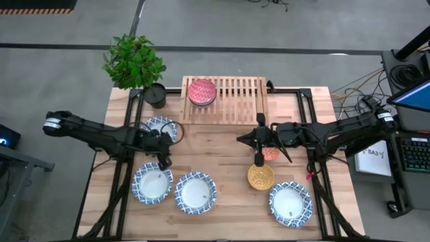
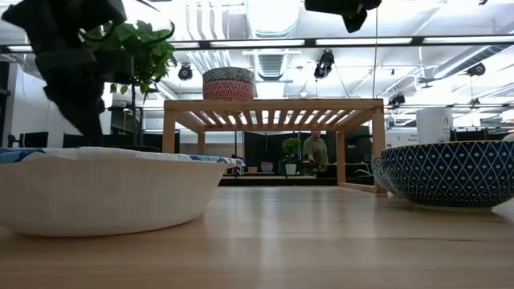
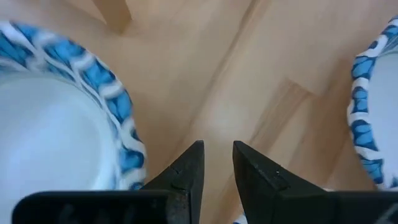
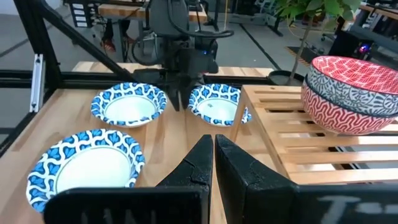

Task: Place and stack bowls onto a shelf
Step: Put the white patterned bowl on the shelf

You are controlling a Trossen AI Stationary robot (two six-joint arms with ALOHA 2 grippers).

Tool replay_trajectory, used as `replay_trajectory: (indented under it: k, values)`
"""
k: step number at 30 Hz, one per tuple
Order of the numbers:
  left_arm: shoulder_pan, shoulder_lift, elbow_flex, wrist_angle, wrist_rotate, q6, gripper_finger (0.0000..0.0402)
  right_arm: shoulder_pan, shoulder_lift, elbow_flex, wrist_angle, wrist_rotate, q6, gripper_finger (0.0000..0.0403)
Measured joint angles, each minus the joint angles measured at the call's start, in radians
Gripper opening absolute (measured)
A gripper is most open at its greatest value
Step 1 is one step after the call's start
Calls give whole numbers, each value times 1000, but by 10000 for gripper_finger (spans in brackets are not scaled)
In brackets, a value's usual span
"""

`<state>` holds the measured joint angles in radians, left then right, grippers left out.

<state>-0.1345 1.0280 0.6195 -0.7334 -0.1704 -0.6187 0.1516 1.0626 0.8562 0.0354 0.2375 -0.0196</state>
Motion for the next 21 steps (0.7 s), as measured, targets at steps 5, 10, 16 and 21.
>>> replay_trajectory:
  k: [5, 10, 16, 21]
  values:
    - [0, 75, 42, -82, -56, 120, 69, 0, -2, -2, -10, -1, -20, 9]
    - [0, 119, 22, -85, -104, 219, 69, 0, 0, -2, -56, -2, -20, 9]
    - [0, 152, 14, -81, -135, 221, 69, 1, 0, -2, -83, -2, -18, 9]
    - [0, 163, 31, -89, -135, 210, 82, 1, 0, -2, -83, -2, -31, 9]
